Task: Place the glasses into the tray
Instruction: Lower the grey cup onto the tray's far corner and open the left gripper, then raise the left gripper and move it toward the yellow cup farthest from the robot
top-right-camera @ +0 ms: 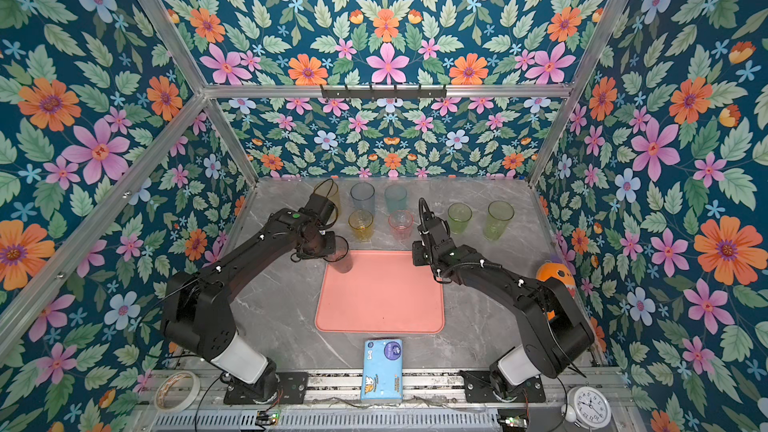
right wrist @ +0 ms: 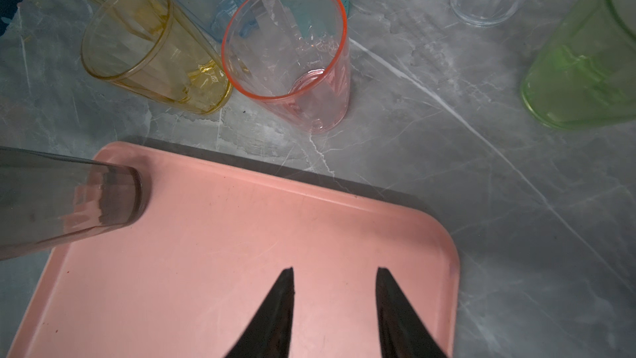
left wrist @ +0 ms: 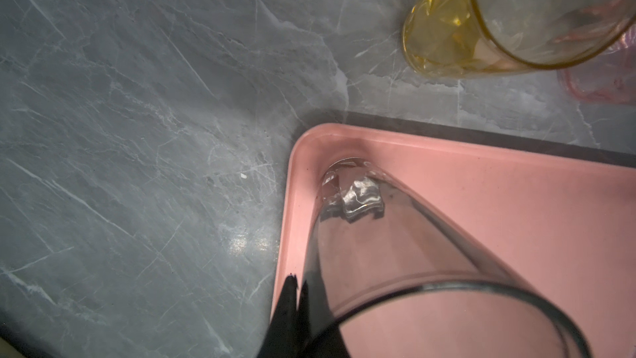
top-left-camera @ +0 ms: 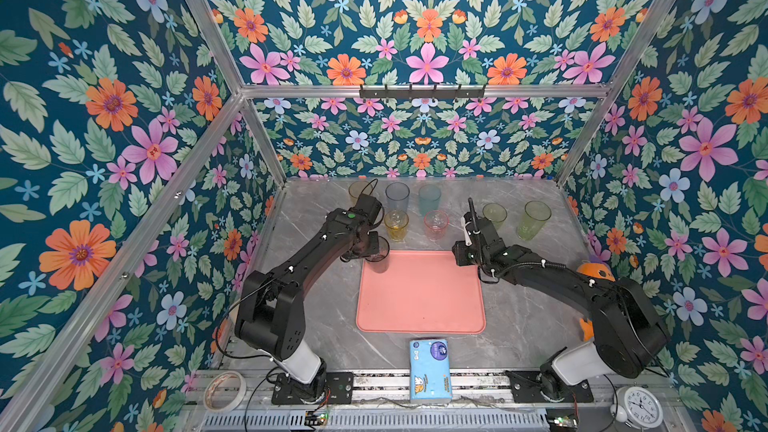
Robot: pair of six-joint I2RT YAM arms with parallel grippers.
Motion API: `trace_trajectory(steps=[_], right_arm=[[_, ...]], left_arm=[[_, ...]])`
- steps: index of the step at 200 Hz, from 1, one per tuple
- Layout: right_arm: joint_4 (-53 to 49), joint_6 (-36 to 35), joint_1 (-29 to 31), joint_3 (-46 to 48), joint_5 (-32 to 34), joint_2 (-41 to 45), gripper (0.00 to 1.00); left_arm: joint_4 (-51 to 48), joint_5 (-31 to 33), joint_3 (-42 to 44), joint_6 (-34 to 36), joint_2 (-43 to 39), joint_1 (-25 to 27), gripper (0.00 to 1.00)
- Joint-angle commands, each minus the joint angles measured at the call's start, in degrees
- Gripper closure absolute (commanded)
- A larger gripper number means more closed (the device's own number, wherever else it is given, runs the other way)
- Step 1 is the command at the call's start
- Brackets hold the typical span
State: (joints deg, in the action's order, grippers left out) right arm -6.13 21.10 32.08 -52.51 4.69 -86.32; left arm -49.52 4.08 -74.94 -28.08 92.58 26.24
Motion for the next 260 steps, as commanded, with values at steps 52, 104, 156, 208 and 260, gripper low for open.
trace_trajectory(steps=[52, 104, 156, 208, 260], right_arm=[[0.1, 0.3, 0.1, -0.5, 0.7, -0.3, 0.59], [-0.3, 0.3, 0.1, -0.9, 0.8, -0.7, 0.59], [-0.2, 0.3, 0.1, -0.8, 0.8, -0.6, 0.59], [0.1, 0.4, 0.1, -0.3, 0.9, 0.0, 0.59], [0.0, 0.4, 0.1, -0.2, 0.9, 0.2, 0.59]], left_arm=[[-1.2, 0.5, -1.7, 0.8, 0.3, -0.2, 0.77], [-2.5, 0.1, -4.5, 1.2, -0.1, -0.3, 0.71], [-3.7, 0.8, -9.6, 2.0, -0.7, -1.2, 0.62], [-3.7, 0.2, -16.4, 3.0, -0.6, -4.2, 0.56], [-1.4, -3.5, -23.2, 3.7, 1.7, -9.3, 0.53]])
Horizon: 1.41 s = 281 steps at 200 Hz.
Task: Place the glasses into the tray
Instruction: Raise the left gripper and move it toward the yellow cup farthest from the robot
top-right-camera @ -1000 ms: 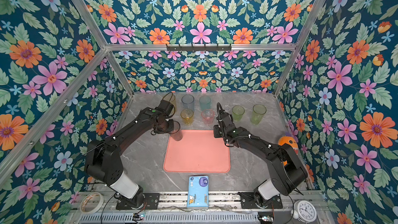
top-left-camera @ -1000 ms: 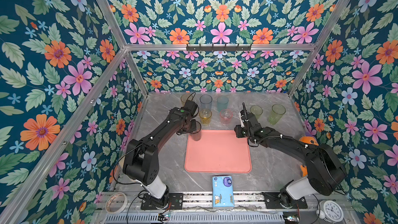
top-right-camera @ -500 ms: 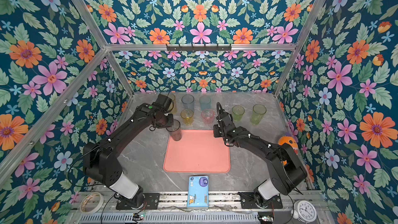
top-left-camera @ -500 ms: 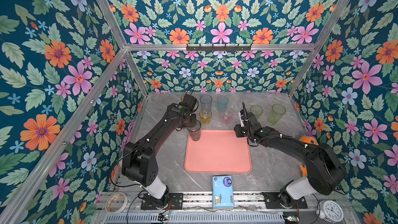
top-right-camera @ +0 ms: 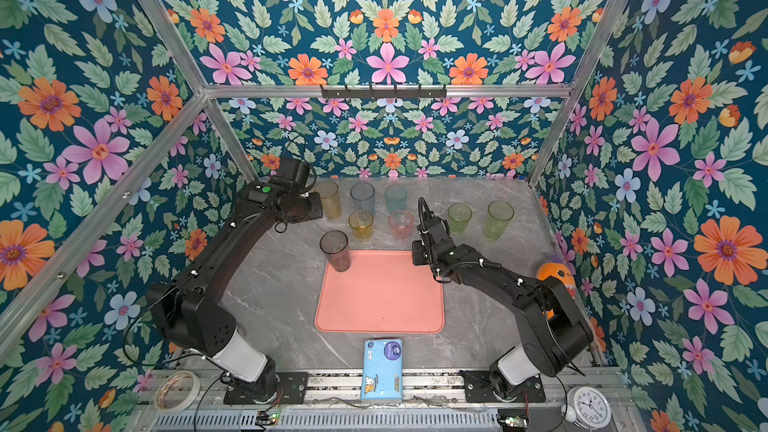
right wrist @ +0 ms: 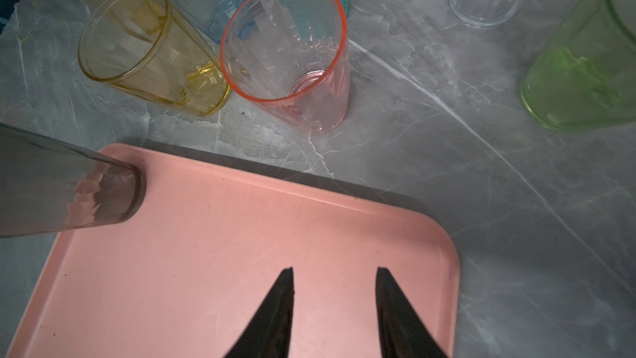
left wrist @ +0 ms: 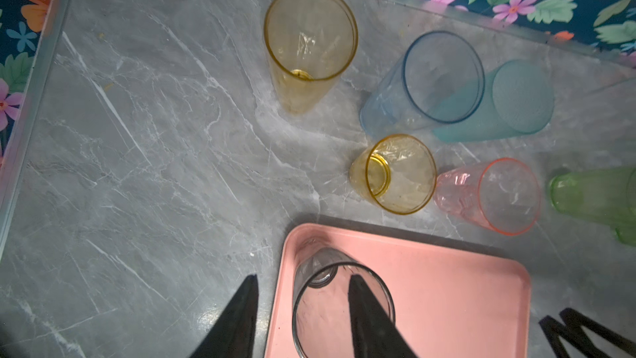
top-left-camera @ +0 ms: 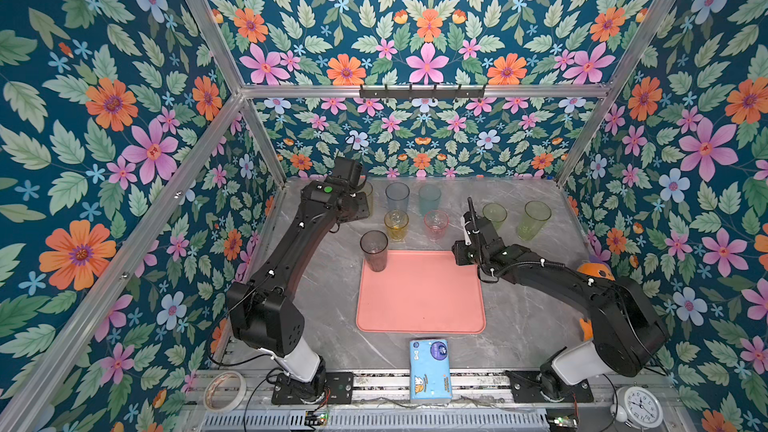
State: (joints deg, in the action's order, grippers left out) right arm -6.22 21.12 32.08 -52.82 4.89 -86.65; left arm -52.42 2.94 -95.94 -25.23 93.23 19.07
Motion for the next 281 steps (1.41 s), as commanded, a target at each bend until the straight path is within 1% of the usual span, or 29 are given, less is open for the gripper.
trace_trajectory(steps=[1, 26, 30, 46, 93, 108, 136, 225, 281], right_arm=[[0.1, 0.4, 0.1, 0.1, 0.7, 0.5, 0.59], [0.1, 0.4, 0.1, 0.1, 0.9, 0.5, 0.59], [0.1, 0.4, 0.1, 0.0, 0.9, 0.5, 0.59], [-0.1, 0.4, 0.1, 0.1, 1.0, 0.6, 0.59], [0.1, 0.4, 0.1, 0.3, 1.1, 1.0, 0.59], [0.0, 0.4, 0.1, 0.4, 1.2, 1.0, 0.59], [0.0, 0.4, 0.1, 0.3, 1.3, 0.9, 0.59], [0.1, 0.4, 0.1, 0.0, 0.8, 0.3, 0.59], [-0.1, 0.5, 0.1, 0.0, 0.8, 0.4, 0.59]], left_arm=[[1.7, -2.5, -2.3, 0.9, 1.0, -2.3, 0.53], [3.6, -3.7, -4.6, 0.7, 3.0, -5.0, 0.52], [5.4, -3.9, -5.0, 0.7, 3.4, -5.5, 0.52], [6.9, -3.9, -6.5, 0.5, 5.1, -6.9, 0.51], [9.5, -4.4, -11.0, 0.7, 12.9, -10.4, 0.51], [9.5, -4.3, -13.0, 1.3, 15.0, -10.6, 0.52], [11.4, -5.2, -14.1, 1.6, 17.1, -10.7, 0.51], [10.6, -6.4, -21.8, 1.6, 26.6, -10.9, 0.51], [10.0, -6.0, -22.9, 1.5, 30.0, -10.8, 0.50]])
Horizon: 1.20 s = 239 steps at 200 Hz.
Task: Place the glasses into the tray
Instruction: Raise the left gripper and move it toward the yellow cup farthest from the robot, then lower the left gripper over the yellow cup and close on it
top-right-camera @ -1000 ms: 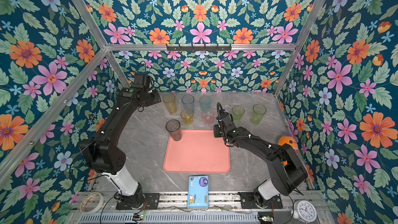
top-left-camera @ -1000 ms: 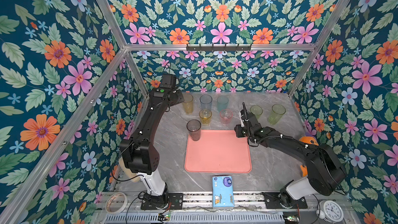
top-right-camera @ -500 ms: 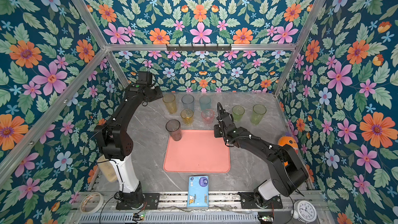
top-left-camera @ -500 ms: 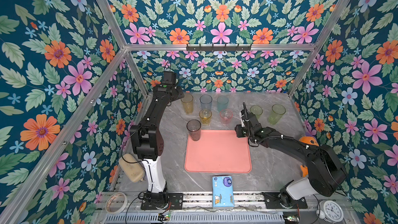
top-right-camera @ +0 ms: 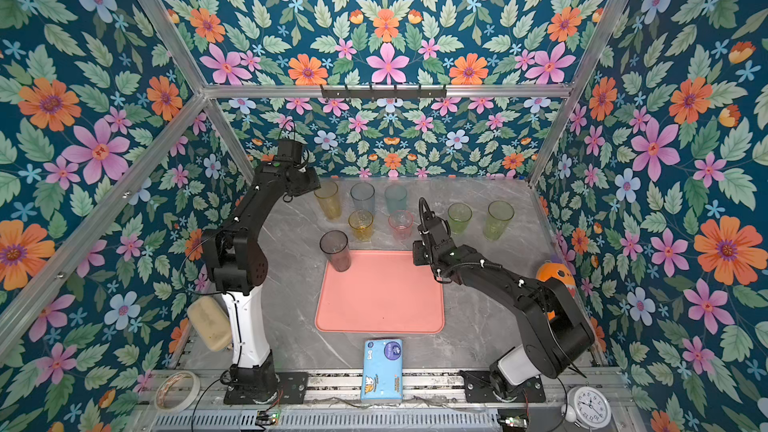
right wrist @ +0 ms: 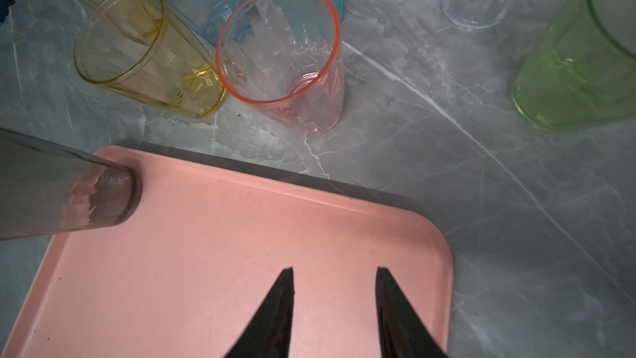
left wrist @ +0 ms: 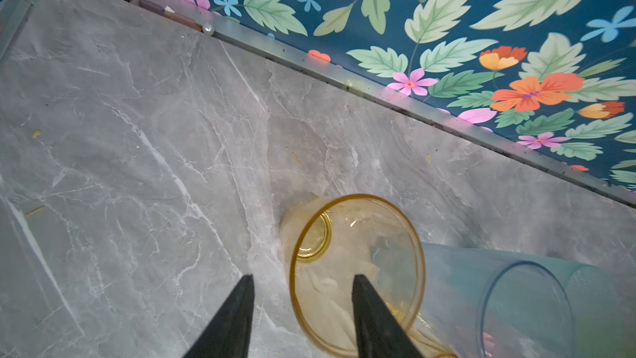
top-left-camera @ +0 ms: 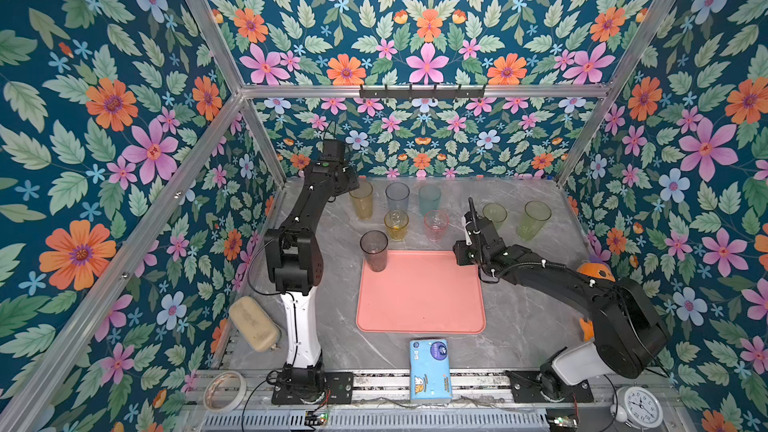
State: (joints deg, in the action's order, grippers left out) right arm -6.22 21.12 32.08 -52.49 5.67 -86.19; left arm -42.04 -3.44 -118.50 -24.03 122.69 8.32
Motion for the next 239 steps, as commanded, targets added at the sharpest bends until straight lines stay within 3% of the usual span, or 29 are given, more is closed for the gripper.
trace_trajectory(steps=[1, 75, 128, 239], right_arm=[[-0.1, 0.5, 0.1, -0.3, 0.0, -0.1, 0.59], [-0.5, 0.4, 0.1, -0.6, 0.0, 0.0, 0.59], [-0.6, 0.5, 0.1, -0.7, 0.0, -0.2, 0.59], [-1.3, 0.5, 0.1, -1.1, 0.2, -0.5, 0.59]], left_arm=[[-0.4, 0.4, -0.3, 0.4, 0.6, -0.1, 0.50], [-1.9, 1.8, -1.9, 1.4, 3.6, 0.0, 0.54], [-3.2, 2.6, -3.0, 2.6, 5.1, 0.0, 0.69], [-4.3, 2.6, -4.2, 3.7, 6.5, -0.1, 0.84]])
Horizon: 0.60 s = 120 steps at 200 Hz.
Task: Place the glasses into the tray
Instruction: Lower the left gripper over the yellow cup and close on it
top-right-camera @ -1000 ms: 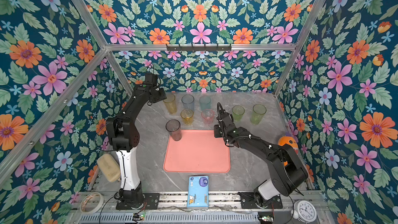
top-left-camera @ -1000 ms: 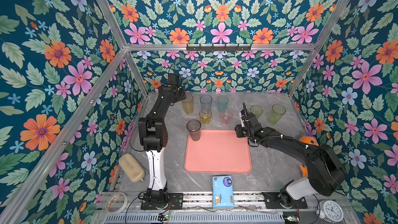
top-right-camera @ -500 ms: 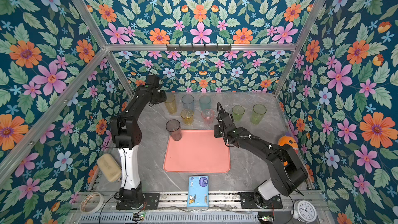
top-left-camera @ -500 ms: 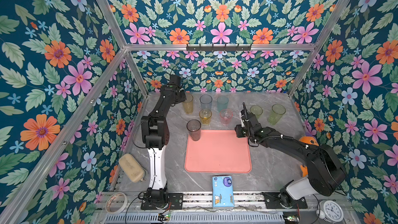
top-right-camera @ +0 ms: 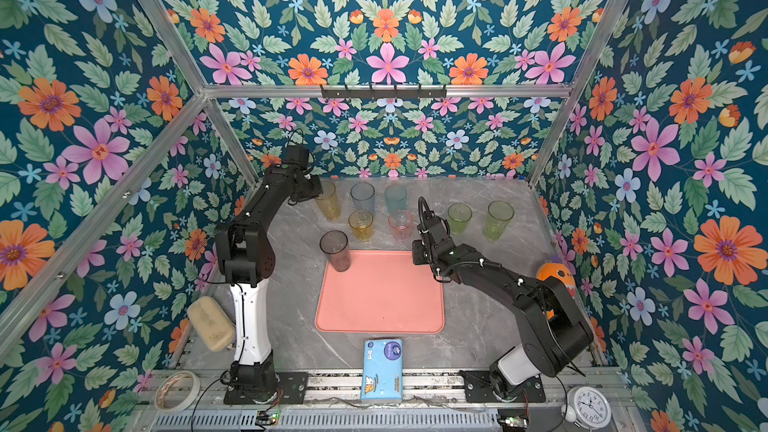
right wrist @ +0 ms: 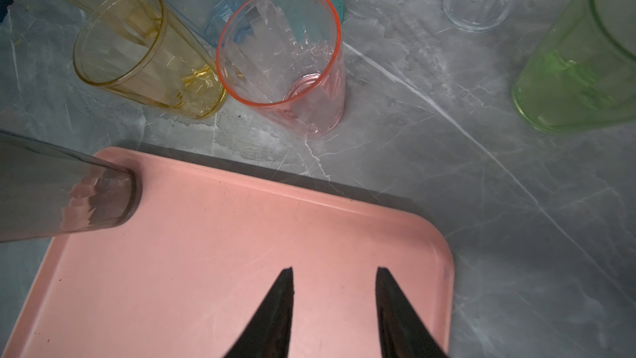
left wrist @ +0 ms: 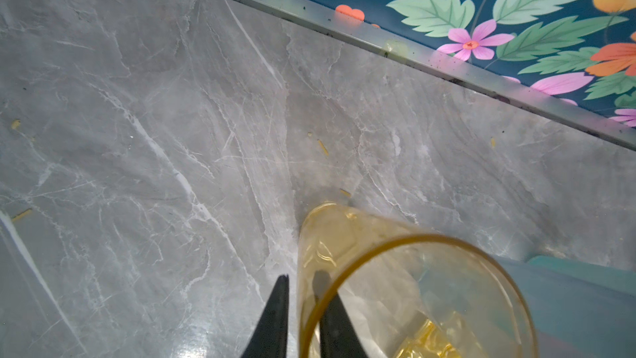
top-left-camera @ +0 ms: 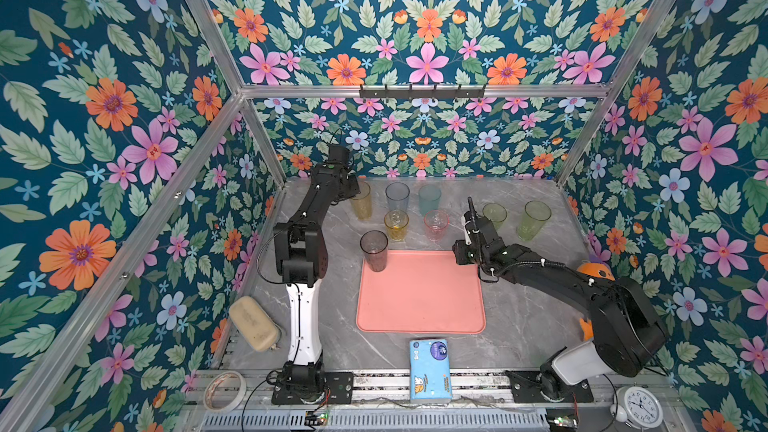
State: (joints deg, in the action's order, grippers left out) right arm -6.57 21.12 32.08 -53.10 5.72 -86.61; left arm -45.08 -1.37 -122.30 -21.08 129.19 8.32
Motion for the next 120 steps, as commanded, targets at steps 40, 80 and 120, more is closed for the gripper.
trace_trajectory(steps=[40, 80, 120], right_arm=[[-0.9, 0.7, 0.1, -0.6, 0.1, -0.2, 0.59], [-1.1, 0.7, 0.1, -0.8, 0.0, -0.3, 0.58], [-1.5, 0.7, 0.1, -1.0, 0.1, -0.7, 0.58]], left_arm=[[-1.9, 1.1, -0.3, 1.5, -0.1, -0.1, 0.92], [-3.0, 1.5, -0.4, 2.4, -0.5, 0.0, 0.98], [-5.7, 1.7, -0.3, 3.2, -1.8, 0.0, 1.00]])
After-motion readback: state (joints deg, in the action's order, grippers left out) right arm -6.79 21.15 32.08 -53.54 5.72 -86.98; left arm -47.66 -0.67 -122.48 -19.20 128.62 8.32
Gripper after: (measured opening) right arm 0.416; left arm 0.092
